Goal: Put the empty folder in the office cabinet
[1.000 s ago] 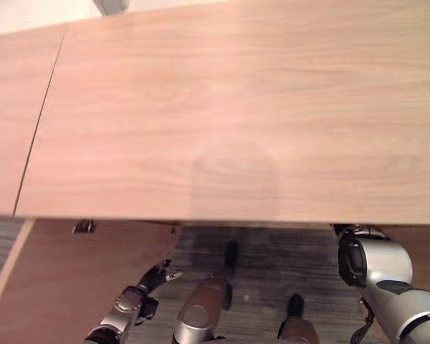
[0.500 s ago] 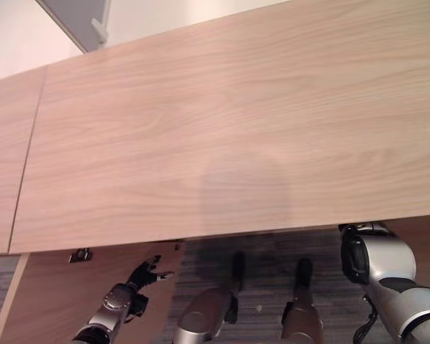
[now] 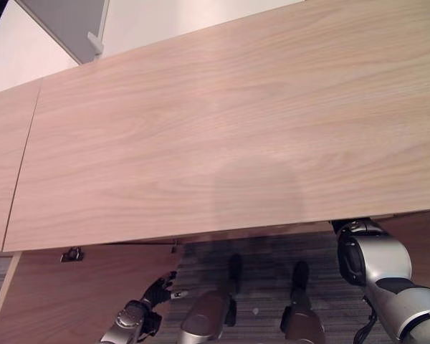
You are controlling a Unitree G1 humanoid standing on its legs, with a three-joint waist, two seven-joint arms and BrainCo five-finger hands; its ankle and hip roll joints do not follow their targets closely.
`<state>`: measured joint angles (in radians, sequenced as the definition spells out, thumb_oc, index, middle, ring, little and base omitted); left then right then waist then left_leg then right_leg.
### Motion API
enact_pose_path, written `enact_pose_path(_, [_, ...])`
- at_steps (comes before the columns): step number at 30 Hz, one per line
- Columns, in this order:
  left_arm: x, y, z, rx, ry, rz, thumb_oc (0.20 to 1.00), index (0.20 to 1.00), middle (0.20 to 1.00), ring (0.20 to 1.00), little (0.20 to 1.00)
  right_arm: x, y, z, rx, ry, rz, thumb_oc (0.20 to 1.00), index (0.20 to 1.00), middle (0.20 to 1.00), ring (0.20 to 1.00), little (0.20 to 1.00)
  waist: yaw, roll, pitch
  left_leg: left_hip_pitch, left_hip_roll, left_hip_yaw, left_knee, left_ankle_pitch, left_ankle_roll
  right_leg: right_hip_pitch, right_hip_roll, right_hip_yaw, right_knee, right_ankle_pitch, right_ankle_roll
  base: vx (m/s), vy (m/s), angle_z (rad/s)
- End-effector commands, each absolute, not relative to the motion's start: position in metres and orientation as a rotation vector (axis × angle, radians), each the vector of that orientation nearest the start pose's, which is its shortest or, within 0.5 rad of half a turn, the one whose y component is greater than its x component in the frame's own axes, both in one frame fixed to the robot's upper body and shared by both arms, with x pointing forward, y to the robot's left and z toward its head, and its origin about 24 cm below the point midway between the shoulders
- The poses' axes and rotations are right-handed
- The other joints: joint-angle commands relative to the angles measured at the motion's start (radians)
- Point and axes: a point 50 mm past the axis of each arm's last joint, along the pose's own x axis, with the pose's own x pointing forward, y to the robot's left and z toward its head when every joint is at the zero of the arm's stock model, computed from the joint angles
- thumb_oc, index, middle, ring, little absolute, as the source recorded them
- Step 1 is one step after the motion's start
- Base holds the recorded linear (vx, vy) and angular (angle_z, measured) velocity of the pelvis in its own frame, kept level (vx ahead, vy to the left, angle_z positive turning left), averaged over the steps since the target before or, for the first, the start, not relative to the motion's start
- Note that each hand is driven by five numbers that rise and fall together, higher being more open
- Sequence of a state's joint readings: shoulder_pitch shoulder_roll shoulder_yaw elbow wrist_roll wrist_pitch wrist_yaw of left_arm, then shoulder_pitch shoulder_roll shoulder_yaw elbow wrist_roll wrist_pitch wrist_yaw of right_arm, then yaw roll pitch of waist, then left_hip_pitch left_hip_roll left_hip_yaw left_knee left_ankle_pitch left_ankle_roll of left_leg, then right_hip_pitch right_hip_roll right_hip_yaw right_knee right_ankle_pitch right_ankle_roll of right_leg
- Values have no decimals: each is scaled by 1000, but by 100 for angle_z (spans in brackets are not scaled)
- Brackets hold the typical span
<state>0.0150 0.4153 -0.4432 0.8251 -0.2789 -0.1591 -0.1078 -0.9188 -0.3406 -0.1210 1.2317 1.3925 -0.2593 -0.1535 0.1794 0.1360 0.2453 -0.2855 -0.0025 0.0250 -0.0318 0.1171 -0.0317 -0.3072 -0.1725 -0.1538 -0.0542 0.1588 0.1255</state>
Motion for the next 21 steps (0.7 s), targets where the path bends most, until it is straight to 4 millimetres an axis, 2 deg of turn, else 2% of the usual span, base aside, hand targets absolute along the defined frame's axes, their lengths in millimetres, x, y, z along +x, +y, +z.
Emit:
enact_pose_path(1, [178, 244, -105, 328, 765, -198, 1000, 1000, 1000, 1000, 1000, 392, -291, 166, 1104, -297, -536, 200, 200, 200, 200, 200, 49, 3, 90, -89, 69, -48, 167, -79, -75, 26, -37, -26, 234, -178, 44, -57, -140, 18])
enact_pose_path(2, [181, 249, -103, 335, 759, -178, 1000, 1000, 1000, 1000, 1000, 391, -296, 170, 1121, -314, -546, 200, 200, 200, 200, 200, 52, 13, 100, -129, 67, -64, 239, -112, -78, -17, -35, -31, 319, -218, 36, -11, -96, 15])
enact_pose_path(4, [182, 251, -102, 340, 757, -171, 1000, 1000, 1000, 1000, 1000, 391, -299, 171, 1129, -319, -554, 200, 200, 200, 200, 200, 52, 17, 107, -154, 69, -70, 278, -125, -78, -44, -37, -33, 365, -236, 33, -25, -67, 24])
enact_pose_path(6, [184, 255, -99, 347, 752, -159, 1000, 1000, 1000, 1000, 1000, 389, -305, 176, 1149, -342, -565, 200, 200, 200, 200, 200, 53, 26, 112, -215, 70, -83, 357, -154, -79, -103, -44, -35, 456, -282, 27, -33, -52, 16])
enact_pose_path(13, [193, 259, -91, 345, 711, -144, 1000, 1000, 1000, 1000, 1000, 385, -322, 195, 1122, -387, -588, 200, 200, 200, 200, 200, 55, 46, 126, -359, 73, -106, 504, -199, -84, -260, -61, -38, 648, -354, 15, -33, -44, 18])
enact_pose_path(14, [198, 259, -87, 339, 687, -134, 1000, 1000, 1000, 1000, 1000, 382, -330, 199, 1108, -397, -610, 200, 200, 200, 200, 200, 53, 49, 131, -394, 71, -118, 552, -240, -89, -295, -65, -30, 706, -401, 19, 44, -66, 13])
enact_pose_path(18, [207, 259, -79, 338, 648, -131, 1000, 1000, 1000, 1000, 1000, 379, -337, 209, 1103, -413, -627, 200, 200, 200, 200, 200, 55, 57, 132, -500, 69, -126, 631, -266, -86, -404, -76, -24, 802, -439, 13, -34, -34, 26])
enact_pose_path(21, [210, 259, -76, 341, 633, -131, 1000, 1000, 1000, 1000, 1000, 378, -339, 209, 1100, -407, -642, 200, 200, 200, 200, 200, 54, 61, 132, -553, 67, -128, 666, -274, -82, -453, -80, -21, 844, -456, 8, -17, -8, 0])
